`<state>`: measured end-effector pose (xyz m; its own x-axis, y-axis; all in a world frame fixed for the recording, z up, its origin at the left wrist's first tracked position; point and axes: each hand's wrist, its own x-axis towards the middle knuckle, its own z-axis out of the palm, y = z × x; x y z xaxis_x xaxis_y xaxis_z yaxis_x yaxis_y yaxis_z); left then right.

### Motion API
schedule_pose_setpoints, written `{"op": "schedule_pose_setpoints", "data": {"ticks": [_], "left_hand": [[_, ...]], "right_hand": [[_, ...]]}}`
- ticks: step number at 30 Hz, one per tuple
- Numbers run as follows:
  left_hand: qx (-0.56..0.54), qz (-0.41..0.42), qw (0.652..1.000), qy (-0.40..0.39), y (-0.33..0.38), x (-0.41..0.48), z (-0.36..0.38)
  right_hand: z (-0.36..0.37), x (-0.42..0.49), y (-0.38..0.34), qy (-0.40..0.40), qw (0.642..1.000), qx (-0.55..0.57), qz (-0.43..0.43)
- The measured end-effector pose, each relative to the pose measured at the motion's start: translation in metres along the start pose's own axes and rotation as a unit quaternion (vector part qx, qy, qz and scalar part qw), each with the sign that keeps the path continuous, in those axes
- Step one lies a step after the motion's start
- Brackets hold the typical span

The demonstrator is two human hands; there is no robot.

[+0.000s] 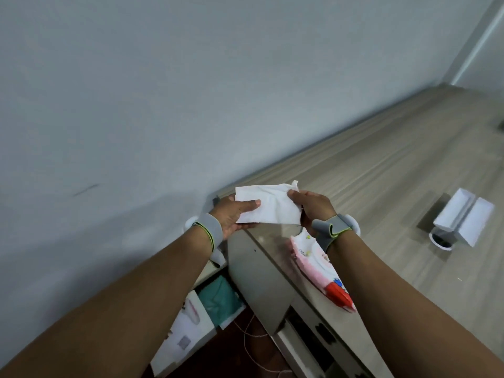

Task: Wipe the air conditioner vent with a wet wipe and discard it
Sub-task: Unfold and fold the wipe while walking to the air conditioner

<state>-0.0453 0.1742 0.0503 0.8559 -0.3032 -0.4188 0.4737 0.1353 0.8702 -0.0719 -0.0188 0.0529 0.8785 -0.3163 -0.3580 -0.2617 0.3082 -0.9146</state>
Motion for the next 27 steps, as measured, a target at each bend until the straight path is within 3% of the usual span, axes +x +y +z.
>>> {"op": "schedule_pose_setpoints", "data": {"ticks": [7,13,17,27], "left_hand": [[-0.03,0.048,0.996,0.073,0.033,-0.061,-0.09],[-0.02,0.104,0.987,0.122,0.057,-0.115,-0.163],[-0.006,0.142,0.978,0.152,0.071,-0.15,-0.204],[0.014,0.206,0.933,0.294,0.106,-0.228,-0.286]], "right_hand": [[0.102,-0.038,0.009,-0.062,0.998,-0.012,-0.013],[0.182,-0.074,0.014,-0.141,0.986,-0.031,-0.086],[0.231,-0.092,0.015,-0.218,0.959,-0.107,-0.146],[0.348,-0.121,0.01,-0.384,0.881,-0.221,-0.167]]}}
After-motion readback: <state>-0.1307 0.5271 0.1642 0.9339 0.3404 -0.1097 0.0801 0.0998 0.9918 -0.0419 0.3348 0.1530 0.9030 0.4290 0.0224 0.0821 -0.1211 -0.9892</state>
